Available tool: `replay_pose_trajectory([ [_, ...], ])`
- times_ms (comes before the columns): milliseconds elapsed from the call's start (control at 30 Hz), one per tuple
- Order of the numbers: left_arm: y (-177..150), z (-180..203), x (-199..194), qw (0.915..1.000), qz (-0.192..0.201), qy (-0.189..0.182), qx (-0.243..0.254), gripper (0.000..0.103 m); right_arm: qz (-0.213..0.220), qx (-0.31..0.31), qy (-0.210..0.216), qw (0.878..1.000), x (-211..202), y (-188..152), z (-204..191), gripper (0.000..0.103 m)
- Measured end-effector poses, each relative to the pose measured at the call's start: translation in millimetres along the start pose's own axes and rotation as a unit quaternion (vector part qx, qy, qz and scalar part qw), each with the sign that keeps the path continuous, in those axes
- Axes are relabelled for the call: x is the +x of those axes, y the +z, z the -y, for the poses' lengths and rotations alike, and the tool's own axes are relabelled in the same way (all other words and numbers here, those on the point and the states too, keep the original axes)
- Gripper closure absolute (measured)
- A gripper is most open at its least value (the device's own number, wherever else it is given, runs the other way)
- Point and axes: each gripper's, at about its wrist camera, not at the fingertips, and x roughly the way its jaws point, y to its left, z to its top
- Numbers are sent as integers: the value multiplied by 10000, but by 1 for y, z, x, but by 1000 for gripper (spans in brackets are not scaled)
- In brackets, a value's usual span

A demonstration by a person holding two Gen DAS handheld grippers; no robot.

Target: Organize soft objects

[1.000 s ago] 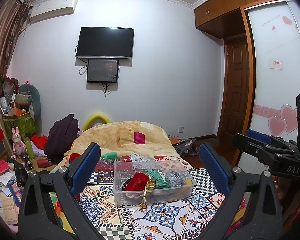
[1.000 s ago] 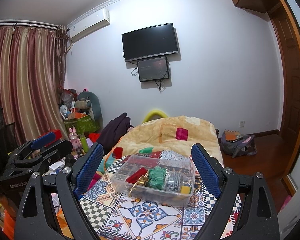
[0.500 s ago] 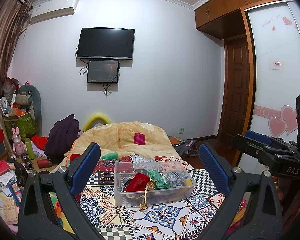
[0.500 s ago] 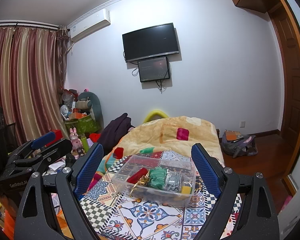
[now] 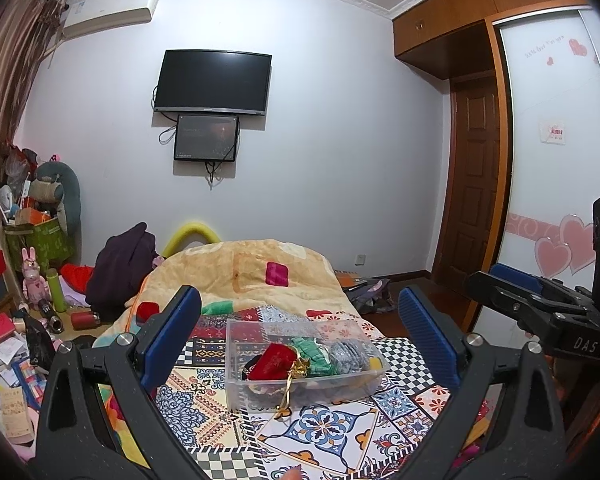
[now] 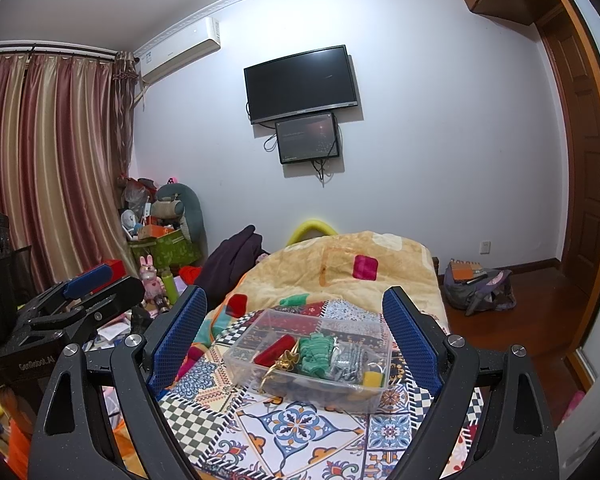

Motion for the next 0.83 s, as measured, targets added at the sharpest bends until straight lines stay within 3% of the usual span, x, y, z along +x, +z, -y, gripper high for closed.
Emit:
replay_pose_trajectory([
  [467, -2, 7, 0, 9999, -59, 35, 106, 3, -124, -5, -21, 9999, 4, -3, -3, 14],
  [833, -3, 4, 2, 9998, -148, 117, 43, 3, -257, 37, -81, 9996, 8, -7, 3, 3],
])
